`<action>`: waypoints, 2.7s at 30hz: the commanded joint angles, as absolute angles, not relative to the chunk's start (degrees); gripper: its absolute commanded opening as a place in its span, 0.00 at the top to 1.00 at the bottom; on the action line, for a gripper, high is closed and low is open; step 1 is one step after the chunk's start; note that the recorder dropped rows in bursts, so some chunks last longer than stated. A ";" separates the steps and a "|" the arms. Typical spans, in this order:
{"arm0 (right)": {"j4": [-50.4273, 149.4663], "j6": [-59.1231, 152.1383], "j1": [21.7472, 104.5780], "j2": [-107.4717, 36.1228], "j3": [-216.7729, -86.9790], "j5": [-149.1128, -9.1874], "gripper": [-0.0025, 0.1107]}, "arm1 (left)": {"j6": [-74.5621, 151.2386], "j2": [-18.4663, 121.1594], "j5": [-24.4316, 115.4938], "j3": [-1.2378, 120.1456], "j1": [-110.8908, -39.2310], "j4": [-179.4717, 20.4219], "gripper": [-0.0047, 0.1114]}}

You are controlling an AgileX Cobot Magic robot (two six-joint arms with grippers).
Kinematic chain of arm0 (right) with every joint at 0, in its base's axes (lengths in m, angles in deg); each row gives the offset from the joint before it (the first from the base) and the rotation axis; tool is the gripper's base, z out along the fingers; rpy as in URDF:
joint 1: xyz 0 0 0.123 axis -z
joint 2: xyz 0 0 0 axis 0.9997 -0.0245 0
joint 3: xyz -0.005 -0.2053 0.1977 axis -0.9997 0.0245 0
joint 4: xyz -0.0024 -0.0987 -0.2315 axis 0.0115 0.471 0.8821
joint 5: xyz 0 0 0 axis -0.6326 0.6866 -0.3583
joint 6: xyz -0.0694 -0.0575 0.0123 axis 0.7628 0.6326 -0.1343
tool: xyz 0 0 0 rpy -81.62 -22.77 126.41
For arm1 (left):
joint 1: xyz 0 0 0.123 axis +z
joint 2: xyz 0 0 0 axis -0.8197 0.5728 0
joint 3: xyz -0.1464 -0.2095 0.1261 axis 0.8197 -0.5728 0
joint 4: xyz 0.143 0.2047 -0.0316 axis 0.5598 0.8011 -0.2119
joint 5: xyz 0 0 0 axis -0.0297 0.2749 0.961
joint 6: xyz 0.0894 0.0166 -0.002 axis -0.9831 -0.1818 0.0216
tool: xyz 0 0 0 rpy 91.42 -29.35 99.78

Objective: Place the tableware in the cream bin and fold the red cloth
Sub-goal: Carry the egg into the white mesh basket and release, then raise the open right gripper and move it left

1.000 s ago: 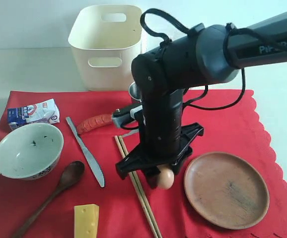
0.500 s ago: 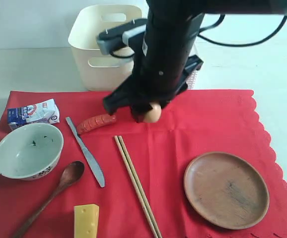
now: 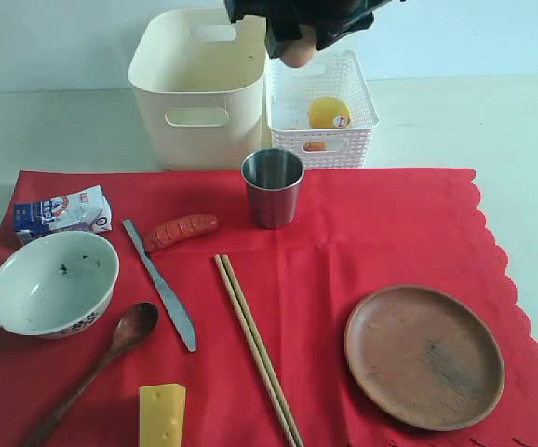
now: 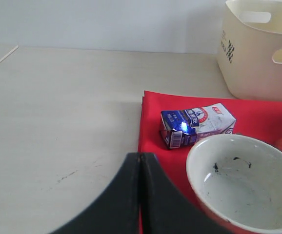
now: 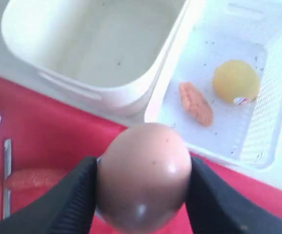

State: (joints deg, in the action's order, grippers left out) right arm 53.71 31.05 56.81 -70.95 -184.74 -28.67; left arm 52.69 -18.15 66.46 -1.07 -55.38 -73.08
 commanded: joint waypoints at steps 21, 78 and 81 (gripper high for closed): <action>54.13 29.01 66.12 -94.05 -195.35 -32.38 0.93 | 52.64 -18.47 65.56 -1.24 -55.64 -73.17 0.96; 38.49 43.22 56.38 -67.15 -195.35 -10.12 0.38 | 52.64 -18.47 65.68 -1.24 -55.64 -73.17 0.96; 39.77 43.22 54.69 -65.55 -195.35 -9.36 0.38 | 52.64 -18.47 65.68 -1.24 -55.64 -73.17 0.96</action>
State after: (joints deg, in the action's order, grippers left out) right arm 38.52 42.54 56.07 -67.42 -194.95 -10.12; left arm 52.69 -18.15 66.46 -1.07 -55.38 -73.08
